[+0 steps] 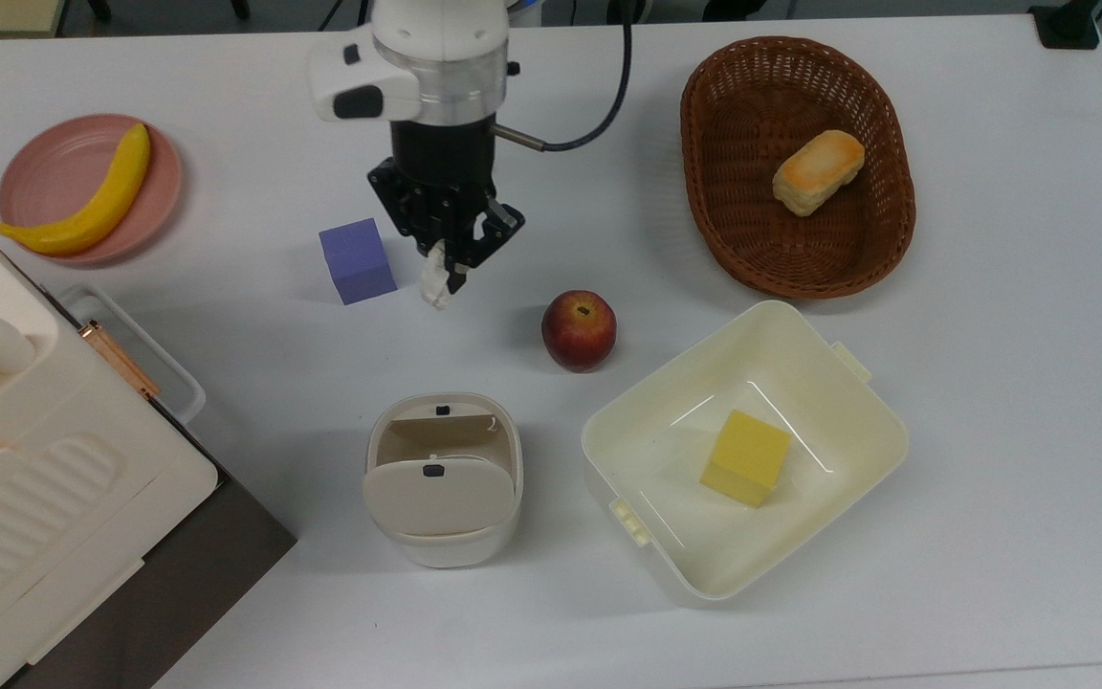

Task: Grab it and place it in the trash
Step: 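Lift the panda figurine and carry it toward the cream trash bin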

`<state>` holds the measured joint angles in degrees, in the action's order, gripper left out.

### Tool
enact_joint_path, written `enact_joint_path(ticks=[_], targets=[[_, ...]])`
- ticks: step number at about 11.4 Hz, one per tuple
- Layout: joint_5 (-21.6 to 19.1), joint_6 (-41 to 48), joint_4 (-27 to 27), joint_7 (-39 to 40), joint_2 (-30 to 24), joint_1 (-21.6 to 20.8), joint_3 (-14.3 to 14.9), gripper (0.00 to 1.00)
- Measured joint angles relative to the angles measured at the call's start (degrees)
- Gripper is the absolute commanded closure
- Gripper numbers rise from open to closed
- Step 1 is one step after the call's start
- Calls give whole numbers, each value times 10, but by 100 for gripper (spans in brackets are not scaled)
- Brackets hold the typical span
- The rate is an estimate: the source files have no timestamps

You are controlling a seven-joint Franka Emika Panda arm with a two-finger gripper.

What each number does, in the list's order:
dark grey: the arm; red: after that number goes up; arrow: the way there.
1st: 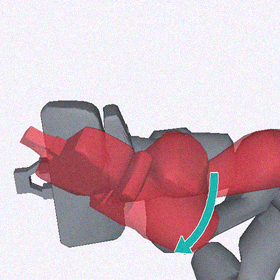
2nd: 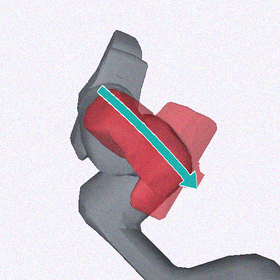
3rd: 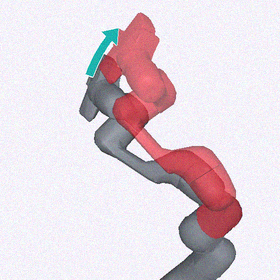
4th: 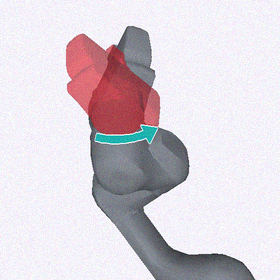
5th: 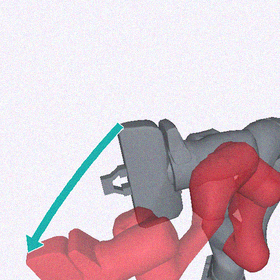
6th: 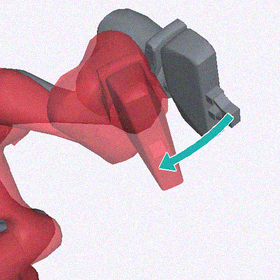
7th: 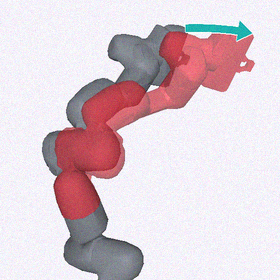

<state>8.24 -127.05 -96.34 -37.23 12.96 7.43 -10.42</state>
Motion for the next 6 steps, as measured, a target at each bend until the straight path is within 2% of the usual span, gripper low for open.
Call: enact_joint_path(ticks=[3,6], targets=[[0,-1,44,34,22,5,2,100],[1,-84,87,59,78,6,2,100]])
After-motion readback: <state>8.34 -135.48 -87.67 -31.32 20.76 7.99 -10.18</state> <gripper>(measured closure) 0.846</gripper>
